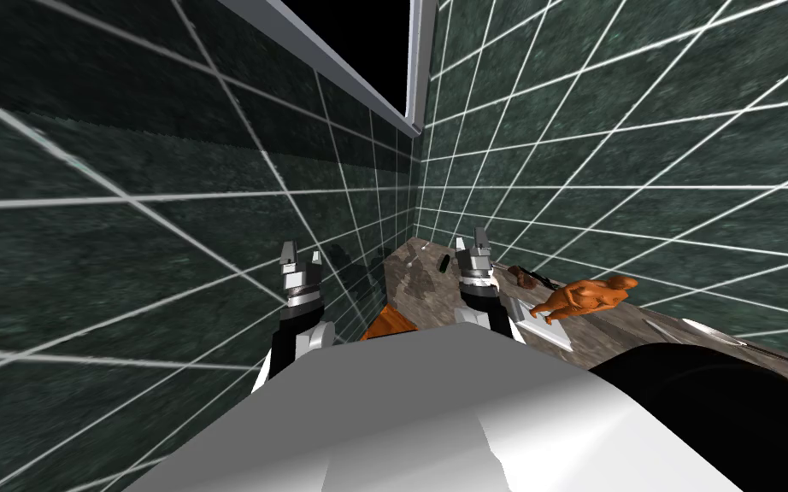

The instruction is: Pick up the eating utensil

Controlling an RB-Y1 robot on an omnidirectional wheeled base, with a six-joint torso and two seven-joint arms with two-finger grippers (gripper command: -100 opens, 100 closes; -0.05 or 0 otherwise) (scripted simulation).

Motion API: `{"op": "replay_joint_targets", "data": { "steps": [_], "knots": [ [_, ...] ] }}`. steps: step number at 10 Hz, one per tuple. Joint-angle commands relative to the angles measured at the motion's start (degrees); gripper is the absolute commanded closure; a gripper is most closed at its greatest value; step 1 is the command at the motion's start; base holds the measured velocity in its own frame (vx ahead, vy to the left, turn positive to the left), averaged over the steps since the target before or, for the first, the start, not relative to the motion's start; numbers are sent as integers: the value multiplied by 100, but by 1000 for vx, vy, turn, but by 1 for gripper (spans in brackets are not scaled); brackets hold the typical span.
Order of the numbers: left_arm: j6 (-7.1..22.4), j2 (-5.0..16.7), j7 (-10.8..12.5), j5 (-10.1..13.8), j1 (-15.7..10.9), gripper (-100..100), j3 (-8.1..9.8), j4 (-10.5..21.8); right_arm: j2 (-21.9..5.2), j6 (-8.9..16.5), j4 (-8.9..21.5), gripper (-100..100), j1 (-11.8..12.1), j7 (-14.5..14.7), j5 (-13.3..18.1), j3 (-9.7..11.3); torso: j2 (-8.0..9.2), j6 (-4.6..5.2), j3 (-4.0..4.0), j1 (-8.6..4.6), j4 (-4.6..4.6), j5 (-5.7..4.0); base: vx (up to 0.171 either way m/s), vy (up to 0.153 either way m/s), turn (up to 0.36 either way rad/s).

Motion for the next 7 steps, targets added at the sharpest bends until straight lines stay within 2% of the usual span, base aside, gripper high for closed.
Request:
{"op": "replay_joint_targets", "data": {
  "steps": [1, 5, 6, 7],
  "knots": [
    [0, 0, 0, 0, 0, 0, 0, 0, -246, -20, 184, -100, -201, 146, -206, -78, 0, 0, 0, 0, 0, 0, 1, 7, 17],
    [0, 0, 0, 0, 0, 0, 0, 0, -600, -123, 830, -100, -877, 632, -862, -386, -6, -1, -3, 2, -1, 0, 4, 13, 28],
    [0, 0, 0, 0, 0, 0, 0, 0, -600, -123, 836, -100, -903, 632, -957, -386, -7, -1, -4, 3, -2, 1, 4, 9, 13],
    [0, 0, 0, 0, 0, 0, 0, 0, -661, -164, 1063, -100, -1143, 792, -1169, -499, -4, 0, -3, 2, -1, 1, 2, 7, 19]
  ]
}}
